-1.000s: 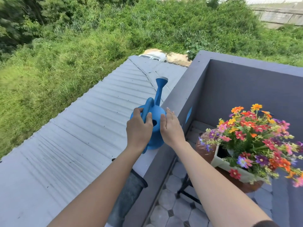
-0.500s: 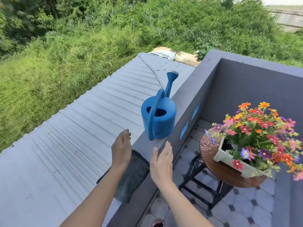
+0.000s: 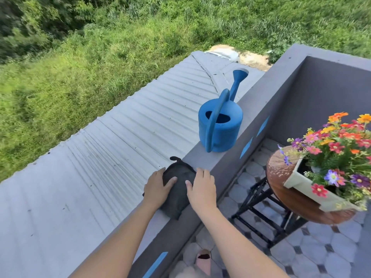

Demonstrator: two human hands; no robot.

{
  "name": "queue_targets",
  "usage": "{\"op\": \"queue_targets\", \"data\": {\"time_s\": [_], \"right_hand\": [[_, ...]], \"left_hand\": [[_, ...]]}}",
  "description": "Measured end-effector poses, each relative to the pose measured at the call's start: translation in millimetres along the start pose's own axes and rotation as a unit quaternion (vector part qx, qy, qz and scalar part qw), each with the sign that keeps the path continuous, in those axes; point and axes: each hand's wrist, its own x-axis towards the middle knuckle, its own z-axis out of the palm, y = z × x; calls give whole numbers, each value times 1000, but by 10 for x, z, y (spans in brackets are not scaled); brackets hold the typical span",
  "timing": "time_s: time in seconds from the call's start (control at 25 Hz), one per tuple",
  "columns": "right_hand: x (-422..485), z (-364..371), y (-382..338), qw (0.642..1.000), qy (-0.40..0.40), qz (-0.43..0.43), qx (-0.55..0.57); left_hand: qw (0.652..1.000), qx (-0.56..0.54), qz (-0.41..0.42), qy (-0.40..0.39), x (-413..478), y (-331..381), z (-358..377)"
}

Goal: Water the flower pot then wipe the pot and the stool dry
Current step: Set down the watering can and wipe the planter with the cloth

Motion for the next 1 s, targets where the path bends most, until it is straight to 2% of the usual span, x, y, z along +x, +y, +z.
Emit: {"op": "queue_targets", "data": {"time_s": [0.2, 0.32, 0.44, 0.52, 0.6, 0.72, 0.88, 1.0], "right_hand": [[158, -177, 61, 998, -53, -17, 37], [126, -284, 146, 994, -69, -45, 74], [65, -479, 286, 984, -85, -11, 157], [11, -690, 490, 969, -60, 21, 239], [-56, -888, 751, 957, -12, 39, 286], [-246, -1062, 1110, 942, 62, 76, 321], [-531, -921, 1574, 902, 163, 160, 366], [-721, -748, 1951, 859, 213, 237, 401]], "left_hand": [[997, -48, 20, 51, 14, 105, -35], [997, -53, 37, 53, -20, 188, -67], [992, -67, 69, 78, -150, 439, -58], [987, -94, 110, 69, -234, 729, -12], [978, -145, 150, 19, -296, 1018, 72], [958, -209, 163, -109, -369, 1393, 285], [918, -307, 103, -228, -417, 1660, 704], [901, -353, 47, -247, -361, 1758, 1114]]}}
